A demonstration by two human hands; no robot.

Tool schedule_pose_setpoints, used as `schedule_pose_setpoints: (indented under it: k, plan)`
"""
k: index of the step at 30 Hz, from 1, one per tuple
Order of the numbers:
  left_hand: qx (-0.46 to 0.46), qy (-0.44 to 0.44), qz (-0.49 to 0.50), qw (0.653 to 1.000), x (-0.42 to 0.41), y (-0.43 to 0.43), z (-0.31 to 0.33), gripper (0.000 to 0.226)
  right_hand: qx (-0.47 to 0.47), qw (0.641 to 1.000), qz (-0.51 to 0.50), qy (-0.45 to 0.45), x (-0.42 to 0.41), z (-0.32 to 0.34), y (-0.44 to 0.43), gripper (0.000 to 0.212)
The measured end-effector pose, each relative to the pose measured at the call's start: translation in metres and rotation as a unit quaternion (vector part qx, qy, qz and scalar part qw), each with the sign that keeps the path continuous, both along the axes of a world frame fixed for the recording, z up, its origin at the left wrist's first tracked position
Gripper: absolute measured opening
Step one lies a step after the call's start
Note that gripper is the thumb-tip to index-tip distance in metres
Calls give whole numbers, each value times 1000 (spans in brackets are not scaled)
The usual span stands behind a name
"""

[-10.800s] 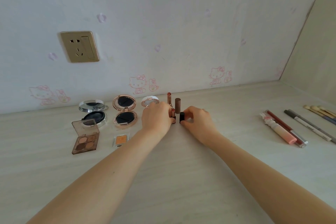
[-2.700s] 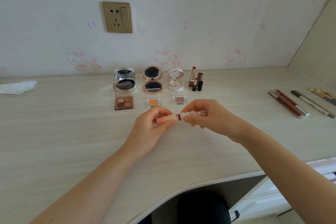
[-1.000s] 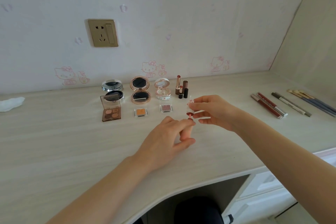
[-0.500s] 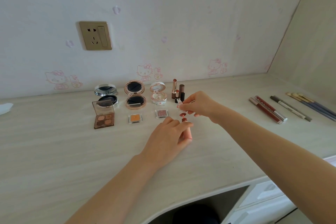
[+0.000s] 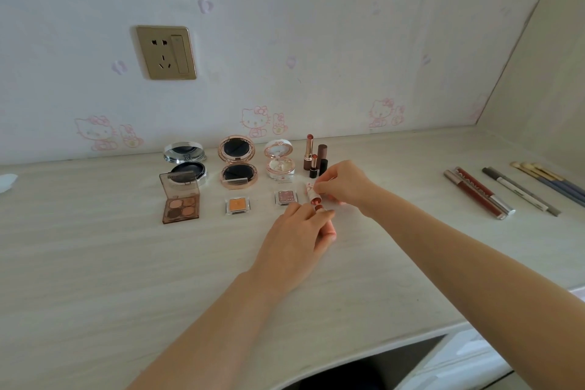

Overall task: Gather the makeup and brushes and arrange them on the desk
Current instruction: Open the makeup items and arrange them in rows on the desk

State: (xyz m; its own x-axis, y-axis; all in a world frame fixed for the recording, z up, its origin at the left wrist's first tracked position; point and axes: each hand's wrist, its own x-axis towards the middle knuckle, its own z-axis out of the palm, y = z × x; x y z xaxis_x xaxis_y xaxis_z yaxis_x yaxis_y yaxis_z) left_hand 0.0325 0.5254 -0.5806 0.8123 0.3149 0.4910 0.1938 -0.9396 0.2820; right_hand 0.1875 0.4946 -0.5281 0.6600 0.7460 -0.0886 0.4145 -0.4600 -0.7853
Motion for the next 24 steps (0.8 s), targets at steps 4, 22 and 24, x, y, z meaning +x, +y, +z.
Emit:
schedule_pose_setpoints:
  k: [4, 22, 24]
  plan:
    - [-11, 16, -5, 1000, -1, -1, 2, 40, -3, 1000, 5, -11, 0, -1, 0, 5]
    - [3, -24, 1, 1000, -5, -4, 4, 32, -18, 998, 31, -59, 2, 7, -24, 21]
    - [12, -30, -2, 999, -5, -5, 4, 28, -25, 996, 33, -82, 2, 9, -35, 23]
